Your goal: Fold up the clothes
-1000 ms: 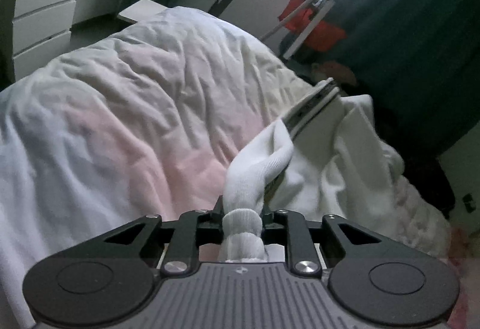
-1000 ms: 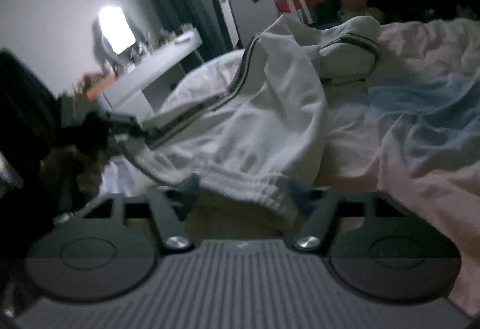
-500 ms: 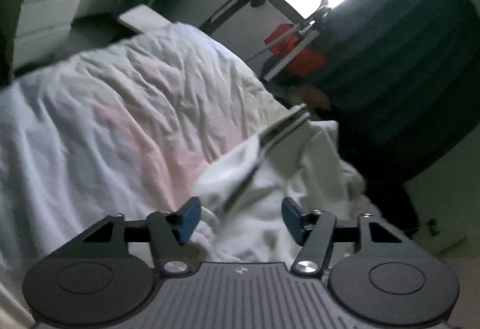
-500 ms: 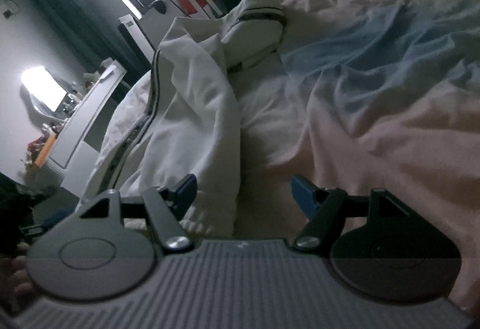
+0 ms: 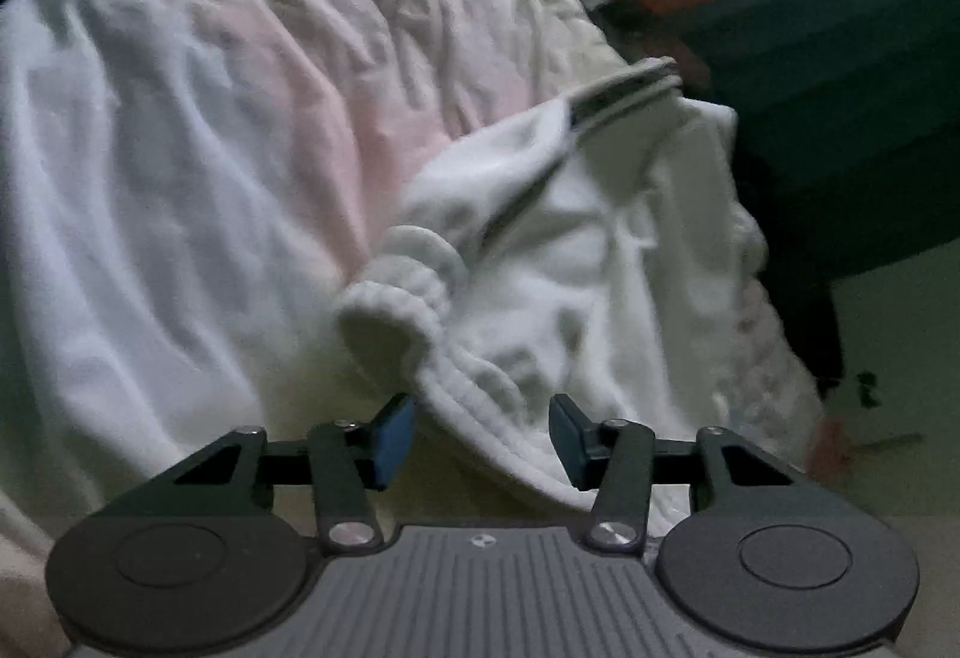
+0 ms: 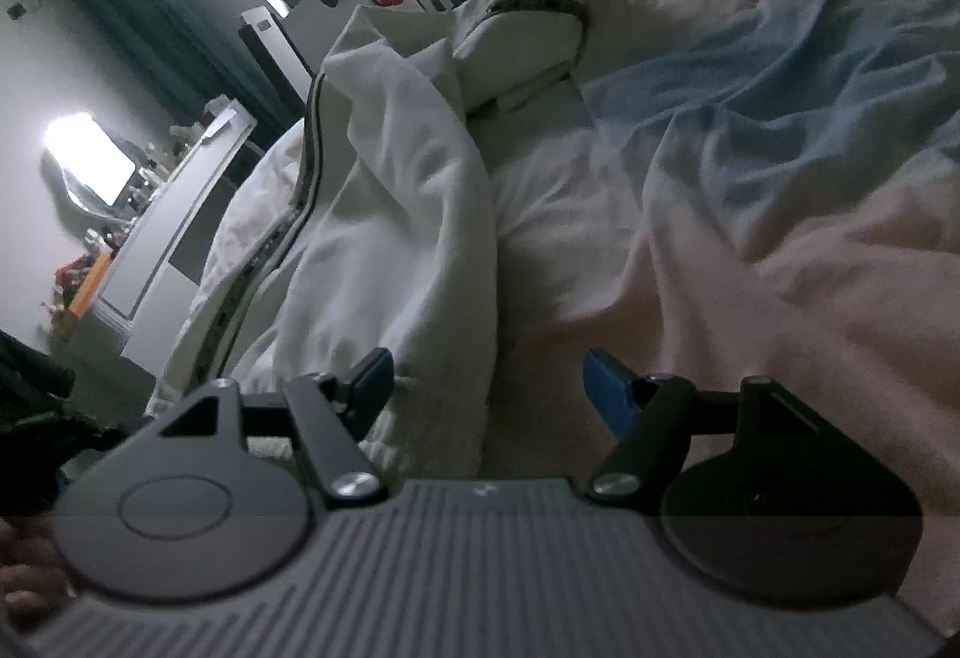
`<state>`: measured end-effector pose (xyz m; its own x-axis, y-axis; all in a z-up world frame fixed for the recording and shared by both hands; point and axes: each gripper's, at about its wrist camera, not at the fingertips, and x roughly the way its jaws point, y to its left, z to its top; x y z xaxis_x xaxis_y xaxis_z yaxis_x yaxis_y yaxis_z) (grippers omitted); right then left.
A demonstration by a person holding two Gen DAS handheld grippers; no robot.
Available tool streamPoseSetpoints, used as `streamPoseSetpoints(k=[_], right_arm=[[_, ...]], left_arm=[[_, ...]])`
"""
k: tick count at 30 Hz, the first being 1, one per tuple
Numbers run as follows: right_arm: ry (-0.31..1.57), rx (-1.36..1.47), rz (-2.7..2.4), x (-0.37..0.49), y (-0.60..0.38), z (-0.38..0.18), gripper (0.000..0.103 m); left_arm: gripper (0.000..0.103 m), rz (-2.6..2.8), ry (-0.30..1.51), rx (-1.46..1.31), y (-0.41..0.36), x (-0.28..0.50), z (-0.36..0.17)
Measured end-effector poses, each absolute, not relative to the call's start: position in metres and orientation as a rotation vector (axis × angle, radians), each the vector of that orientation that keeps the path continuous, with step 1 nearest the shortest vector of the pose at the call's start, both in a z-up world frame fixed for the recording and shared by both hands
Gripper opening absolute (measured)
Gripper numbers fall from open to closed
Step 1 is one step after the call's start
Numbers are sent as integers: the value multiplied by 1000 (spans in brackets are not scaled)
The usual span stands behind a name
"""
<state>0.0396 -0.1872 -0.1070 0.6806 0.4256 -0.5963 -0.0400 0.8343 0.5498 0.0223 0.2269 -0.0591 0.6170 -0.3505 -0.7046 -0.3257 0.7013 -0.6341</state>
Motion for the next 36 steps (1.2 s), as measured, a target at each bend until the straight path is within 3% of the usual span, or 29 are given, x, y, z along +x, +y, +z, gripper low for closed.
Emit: streamPoseSetpoints(k=[7,9,11,14,19,25,31,33,35,36], right_arm=[[783,516,284,41,-183,-109,73],[783,516,284,41,-181,-110,73],[768,519,280,41,-181,-109,73],[736,538,285,39,-180,-107,73],[707,592,347,37,-179,-105,73],[763,674,419,51,-168,-119,73],[808,703,451,72,-146,-136,72],[826,707,446,75,-140,-144,72],[828,700,455,76,-137,-148,71],[829,687,463,76,-135,-147,66]], left_arm=[[49,-19,920,-819,234,44,-71],[35,-3,944,-821,235,49,-76],[11,4,928,-811,237,50,-76],[10,-25,819,-829,243,42,-66],[10,-53,648,-1138,287,20,-73],[10,183,726,-1258,326,20,-107],[14,166,740,-1145,322,14,-91],[23,168,741,-1051,317,7,-79],[47,164,720,-1004,314,-5,-66],[52,166,697,-997,312,-12,-60]])
